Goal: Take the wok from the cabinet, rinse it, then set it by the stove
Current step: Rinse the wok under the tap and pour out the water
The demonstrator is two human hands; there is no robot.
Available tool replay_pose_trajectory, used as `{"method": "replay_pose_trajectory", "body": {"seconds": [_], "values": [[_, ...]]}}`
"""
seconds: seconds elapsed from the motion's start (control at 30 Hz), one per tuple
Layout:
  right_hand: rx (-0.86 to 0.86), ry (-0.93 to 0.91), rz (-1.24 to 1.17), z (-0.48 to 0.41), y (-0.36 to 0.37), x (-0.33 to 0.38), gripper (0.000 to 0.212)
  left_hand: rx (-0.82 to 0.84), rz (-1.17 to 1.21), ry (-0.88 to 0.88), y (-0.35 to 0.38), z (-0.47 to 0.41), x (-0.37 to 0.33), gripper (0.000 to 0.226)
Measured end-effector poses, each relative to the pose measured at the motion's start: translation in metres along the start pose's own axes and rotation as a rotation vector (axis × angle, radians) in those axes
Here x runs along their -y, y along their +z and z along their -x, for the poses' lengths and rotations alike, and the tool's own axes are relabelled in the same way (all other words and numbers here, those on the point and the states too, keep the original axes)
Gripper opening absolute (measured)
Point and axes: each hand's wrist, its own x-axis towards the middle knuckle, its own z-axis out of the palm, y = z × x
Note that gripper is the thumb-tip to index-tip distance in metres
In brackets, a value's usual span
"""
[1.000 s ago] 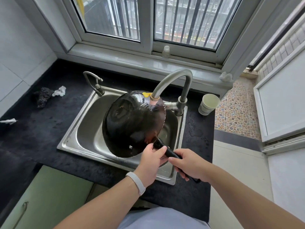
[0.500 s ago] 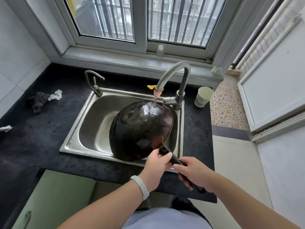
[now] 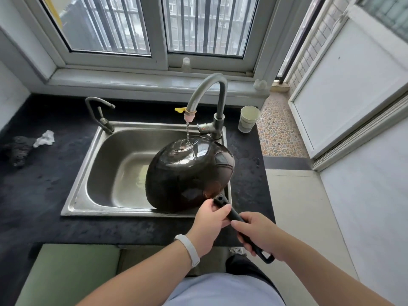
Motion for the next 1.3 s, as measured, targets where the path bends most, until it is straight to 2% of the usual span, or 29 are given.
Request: {"method": "replay_pose_trajectory", "body": {"seconds": [0.2,0.6,1.03,1.2,1.3], "values": [[-0.044,-0.005,-0.091,0.007,0.003,-0.004,0.022,0.043,-0.051,0.02,0.004,-0.001,-0.003,0.022],[-0.098,-0.005,-0.223,0.022,0.006,-0.017,0.019,0.132,-0.137,0.06,0.012,0.007,-0.005,0.02],[-0.162,-0.055,-0.239,0.047,0.0,-0.035,0.017,0.231,-0.222,0.09,0.032,0.015,0.003,0.02],[-0.159,-0.071,-0.242,0.051,-0.002,-0.036,0.018,0.235,-0.248,0.092,0.034,0.016,0.003,0.024],[-0.133,-0.068,-0.244,0.051,-0.003,-0.036,0.02,0.221,-0.255,0.099,0.032,0.019,0.002,0.019]]}}
